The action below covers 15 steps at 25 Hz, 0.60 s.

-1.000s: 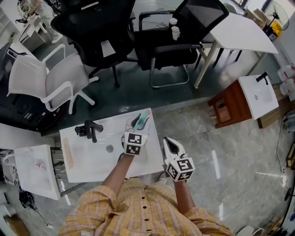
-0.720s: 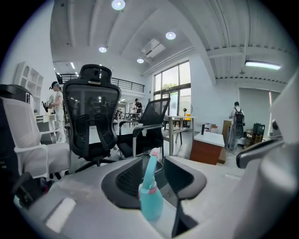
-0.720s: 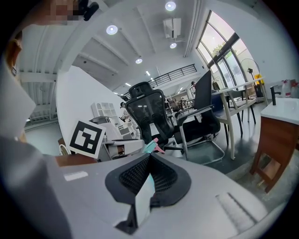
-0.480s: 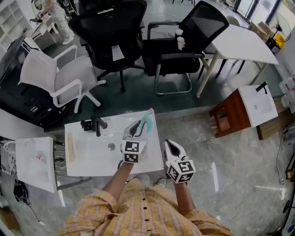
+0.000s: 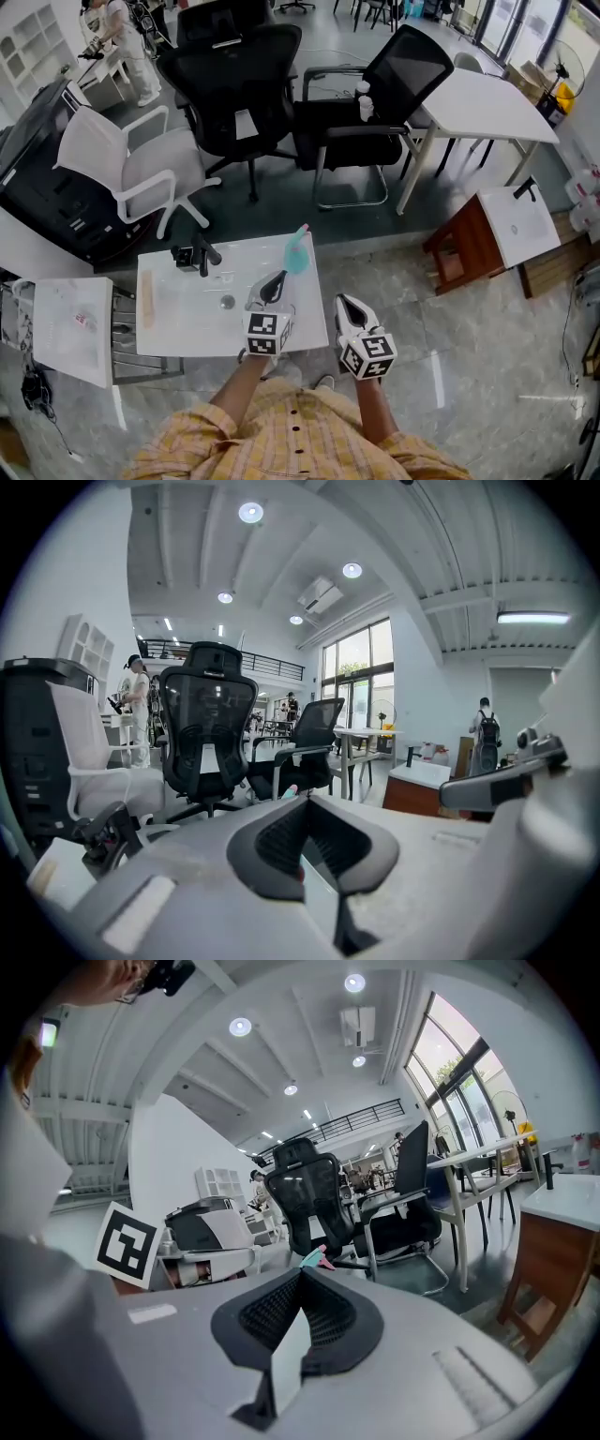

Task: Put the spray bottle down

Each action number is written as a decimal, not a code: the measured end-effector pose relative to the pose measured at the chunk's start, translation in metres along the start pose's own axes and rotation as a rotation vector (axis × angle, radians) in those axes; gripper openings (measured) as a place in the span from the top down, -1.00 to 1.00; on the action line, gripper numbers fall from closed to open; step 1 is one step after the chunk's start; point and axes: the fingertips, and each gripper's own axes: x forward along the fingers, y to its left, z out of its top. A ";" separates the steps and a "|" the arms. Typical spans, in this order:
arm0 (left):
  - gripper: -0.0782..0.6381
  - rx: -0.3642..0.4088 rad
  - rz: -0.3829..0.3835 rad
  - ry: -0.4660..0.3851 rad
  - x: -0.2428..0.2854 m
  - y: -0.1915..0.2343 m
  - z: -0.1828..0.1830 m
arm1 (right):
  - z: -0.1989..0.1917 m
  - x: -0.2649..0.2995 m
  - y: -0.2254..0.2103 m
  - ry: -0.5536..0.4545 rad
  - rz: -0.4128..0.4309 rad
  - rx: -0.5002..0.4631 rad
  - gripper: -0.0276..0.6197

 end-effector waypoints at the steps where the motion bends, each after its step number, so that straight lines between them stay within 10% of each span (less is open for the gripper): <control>1: 0.79 0.003 0.000 -0.006 -0.004 -0.003 0.001 | 0.001 -0.003 0.001 -0.001 0.001 -0.004 0.92; 15: 0.79 0.002 0.030 -0.054 -0.049 -0.026 0.002 | 0.010 -0.030 0.012 -0.024 0.031 -0.044 0.92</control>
